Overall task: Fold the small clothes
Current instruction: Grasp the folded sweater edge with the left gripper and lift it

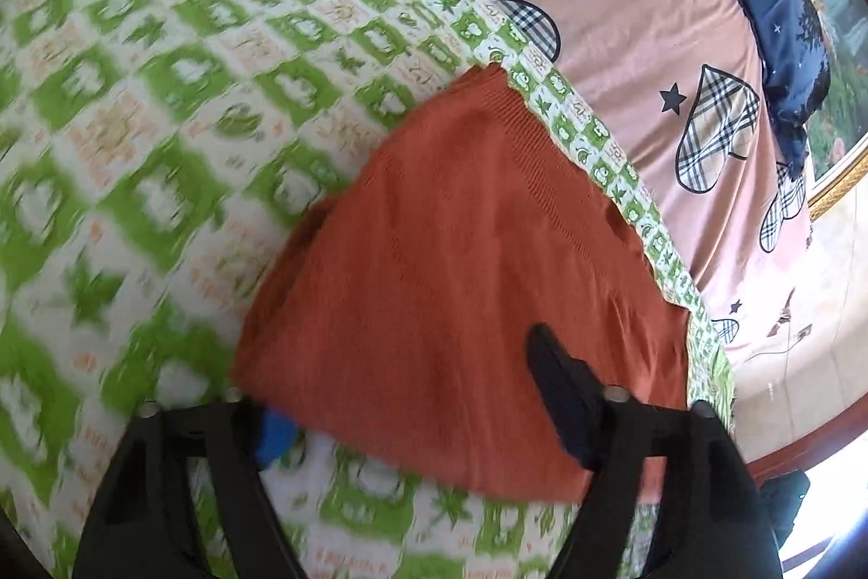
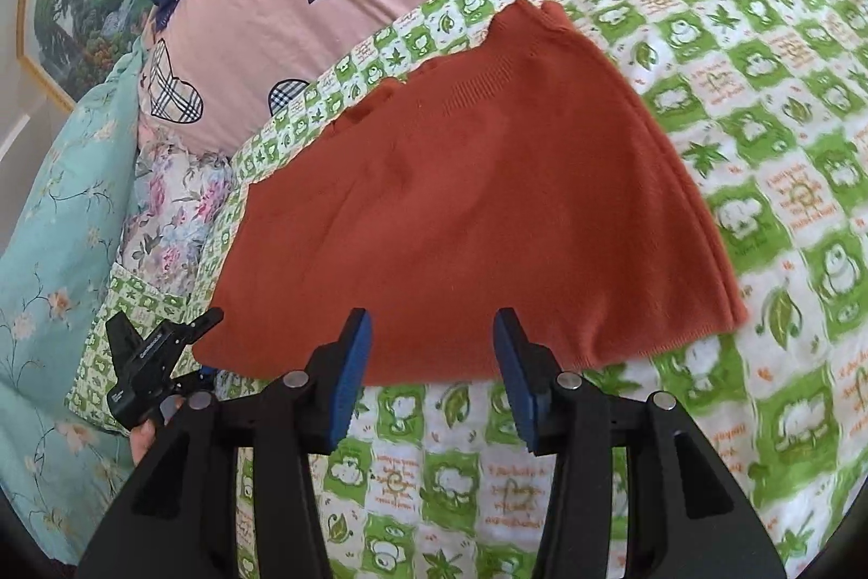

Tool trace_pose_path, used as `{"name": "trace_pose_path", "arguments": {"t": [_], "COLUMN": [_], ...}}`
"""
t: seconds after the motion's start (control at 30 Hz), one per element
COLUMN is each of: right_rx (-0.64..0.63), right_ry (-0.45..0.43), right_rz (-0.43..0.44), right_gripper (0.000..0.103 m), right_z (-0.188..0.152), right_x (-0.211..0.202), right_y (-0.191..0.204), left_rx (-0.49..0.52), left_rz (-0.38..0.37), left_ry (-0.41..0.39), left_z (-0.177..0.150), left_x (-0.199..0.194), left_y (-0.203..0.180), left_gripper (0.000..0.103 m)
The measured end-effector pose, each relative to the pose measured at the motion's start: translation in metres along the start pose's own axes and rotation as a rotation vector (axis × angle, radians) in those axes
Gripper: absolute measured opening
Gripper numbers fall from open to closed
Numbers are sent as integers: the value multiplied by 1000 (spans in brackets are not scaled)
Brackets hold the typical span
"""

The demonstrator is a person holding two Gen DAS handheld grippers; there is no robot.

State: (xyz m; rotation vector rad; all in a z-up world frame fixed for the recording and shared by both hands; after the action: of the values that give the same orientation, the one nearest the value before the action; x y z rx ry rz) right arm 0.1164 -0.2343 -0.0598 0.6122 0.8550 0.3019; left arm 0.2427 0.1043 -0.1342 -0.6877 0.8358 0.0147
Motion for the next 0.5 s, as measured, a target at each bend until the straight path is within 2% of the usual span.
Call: {"name": "trace_pose_path", "arguments": {"t": [0.03, 0.07, 0.1, 0.2, 0.3, 0.4, 0.5], "right_rx": [-5, -9, -11, -22, -18, 23, 53], "right_ry": [0, -3, -4, -2, 26, 72, 127], "right_rz": [-3, -4, -5, 0, 38, 145, 174], "right_gripper": [48, 48, 48, 48, 48, 48, 48], "right_z": [5, 10, 15, 36, 57, 75, 83], "right_x": [2, 4, 5, 10, 19, 33, 52], "right_y": [-1, -2, -4, -9, -12, -9, -9], "left_rx": [10, 27, 60, 172, 353, 528, 652], "left_rz": [-7, -12, -6, -4, 10, -49, -65], "left_ry": [3, 6, -3, -42, -68, -44, -6], "left_z": [2, 4, 7, 6, -7, -40, -78], "left_x": [3, 5, 4, -5, -12, -7, 14], "left_y": [-4, -9, -16, -48, -101, -160, -193], "left_gripper": [43, 32, 12, 8, 8, 8, 8]}}
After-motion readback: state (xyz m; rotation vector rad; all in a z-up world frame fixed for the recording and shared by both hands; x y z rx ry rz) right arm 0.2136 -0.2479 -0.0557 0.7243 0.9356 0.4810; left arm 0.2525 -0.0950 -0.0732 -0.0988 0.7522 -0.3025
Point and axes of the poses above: each gripper's, at about its wrist camera, not at the fingertips, and x roughly the way its jaws point, y to its left, z to its top, the point moved 8 cm from there along x, roughly the way its jaws point, and after that the axes turned 6 degrees about z, right-handed, at the moved point
